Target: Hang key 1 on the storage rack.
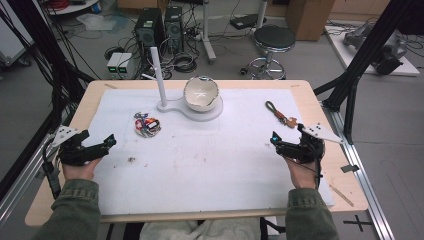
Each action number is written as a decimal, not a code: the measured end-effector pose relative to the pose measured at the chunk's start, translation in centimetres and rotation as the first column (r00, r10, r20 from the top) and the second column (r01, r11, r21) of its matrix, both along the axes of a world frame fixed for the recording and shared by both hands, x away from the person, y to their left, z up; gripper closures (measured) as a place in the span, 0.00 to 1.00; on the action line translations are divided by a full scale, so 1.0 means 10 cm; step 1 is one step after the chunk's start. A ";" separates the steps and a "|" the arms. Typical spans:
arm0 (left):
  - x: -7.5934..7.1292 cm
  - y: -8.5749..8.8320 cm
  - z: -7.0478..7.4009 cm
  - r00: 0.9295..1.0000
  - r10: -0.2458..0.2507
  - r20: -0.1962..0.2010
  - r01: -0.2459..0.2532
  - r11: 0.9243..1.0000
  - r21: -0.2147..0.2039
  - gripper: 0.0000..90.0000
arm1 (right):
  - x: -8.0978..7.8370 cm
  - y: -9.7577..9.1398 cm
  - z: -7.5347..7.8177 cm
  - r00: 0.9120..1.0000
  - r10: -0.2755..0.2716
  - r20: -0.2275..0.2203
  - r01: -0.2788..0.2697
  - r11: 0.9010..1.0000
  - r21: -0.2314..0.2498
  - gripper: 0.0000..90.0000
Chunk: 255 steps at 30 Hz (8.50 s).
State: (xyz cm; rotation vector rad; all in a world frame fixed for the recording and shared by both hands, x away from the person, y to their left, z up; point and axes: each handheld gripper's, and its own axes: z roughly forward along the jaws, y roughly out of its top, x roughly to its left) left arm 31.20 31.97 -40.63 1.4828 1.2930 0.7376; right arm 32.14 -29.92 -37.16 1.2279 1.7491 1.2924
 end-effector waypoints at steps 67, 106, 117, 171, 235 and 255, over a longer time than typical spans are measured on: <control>0.02 0.01 -0.02 1.000 0.014 -0.015 -0.014 1.000 -0.003 0.02 | 1.30 -0.25 0.23 0.914 0.083 -0.396 -0.134 0.986 -0.101 0.03; 0.06 0.02 -0.04 1.000 0.024 -0.019 -0.024 1.000 -0.007 0.02 | 1.98 -0.43 -0.12 0.822 0.025 -0.569 -0.121 0.984 -0.132 0.03; 0.07 0.03 -0.04 0.999 0.030 -0.016 -0.030 1.000 -0.008 0.02 | 2.19 -0.45 -0.18 0.794 -0.015 -0.608 -0.121 0.976 -0.183 0.05; 0.07 0.00 -0.03 1.000 0.005 -0.016 -0.005 1.000 0.002 0.02 | 2.08 -0.38 -0.02 0.791 -0.044 -0.610 -0.078 0.982 -0.171 0.87; 0.09 -0.04 -0.03 0.999 -0.030 -0.021 0.029 1.000 -0.008 0.02 | 1.29 0.96 1.18 0.868 0.368 -0.334 -0.393 0.919 -0.009 0.86; 0.09 -0.05 -0.03 0.999 -0.041 -0.026 0.040 0.999 -0.004 0.02 | 1.25 1.58 1.10 0.794 0.497 -0.349 -0.523 0.852 0.023 0.86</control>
